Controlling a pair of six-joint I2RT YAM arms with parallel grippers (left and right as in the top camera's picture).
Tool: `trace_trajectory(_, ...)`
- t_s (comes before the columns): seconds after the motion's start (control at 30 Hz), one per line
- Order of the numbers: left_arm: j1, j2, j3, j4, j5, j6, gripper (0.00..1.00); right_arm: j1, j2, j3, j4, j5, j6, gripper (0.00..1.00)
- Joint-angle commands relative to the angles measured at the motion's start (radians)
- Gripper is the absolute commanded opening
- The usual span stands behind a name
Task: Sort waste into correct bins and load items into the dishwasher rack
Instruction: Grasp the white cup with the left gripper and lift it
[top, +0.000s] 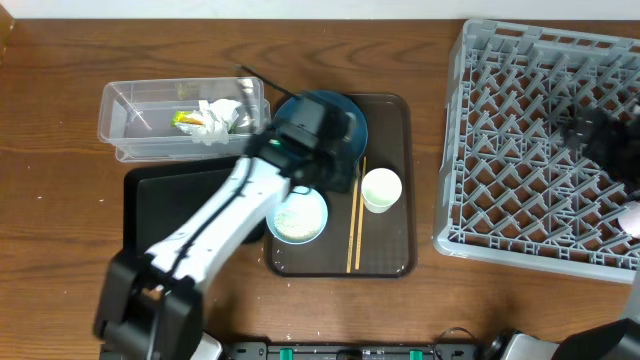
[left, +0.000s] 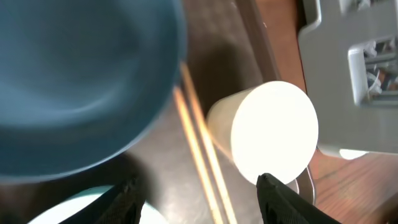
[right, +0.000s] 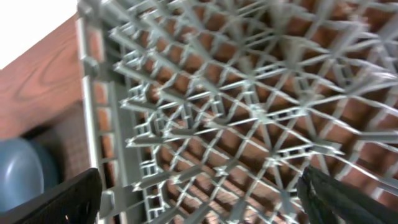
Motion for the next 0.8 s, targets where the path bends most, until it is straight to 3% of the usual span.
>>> trace_trajectory(0.0, -0.045, 0.066, 0.004, 0.030, -0.006, 0.002, 0.61, 0.058, 0.001, 0.013, -0.003, -0.010, -0.039, 0.99)
trace_trajectory(0.13, -0.078, 0.136, 0.004, 0.071, -0.006, 0.002, 0.59, 0.103, 0.001, 0.013, -0.017, 0.017, -0.048, 0.99)
trace_trajectory(0.2, -0.080, 0.161, 0.004, 0.084, -0.006, 0.002, 0.50, 0.114, 0.001, 0.013, -0.029, 0.035, -0.048, 0.99)
trace_trajectory(0.23, -0.080, 0.170, 0.004, 0.085, -0.006, 0.002, 0.41, 0.116, 0.001, 0.013, -0.031, 0.038, -0.048, 0.99)
trace_trajectory(0.27, -0.080, 0.176, 0.004, 0.086, -0.006, -0.002, 0.21, 0.116, 0.001, 0.013, -0.032, 0.038, -0.048, 0.99)
trace_trajectory(0.33, -0.075, 0.170, 0.004, 0.085, -0.006, -0.006, 0.06, 0.116, 0.001, 0.013, -0.032, 0.037, -0.048, 0.99)
trace_trajectory(0.57, 0.010, 0.017, 0.008, 0.083, 0.006, -0.074, 0.06, 0.123, 0.001, 0.013, -0.034, -0.062, -0.110, 0.93)
trace_trajectory(0.63, 0.064, -0.053, 0.008, 0.100, 0.079, -0.085, 0.06, 0.136, 0.001, 0.013, -0.034, -0.151, -0.175, 0.91)
trace_trajectory(0.77, 0.206, -0.148, 0.008, 0.193, 0.370, -0.134, 0.06, 0.182, 0.002, 0.012, -0.035, -0.357, -0.339, 0.91)
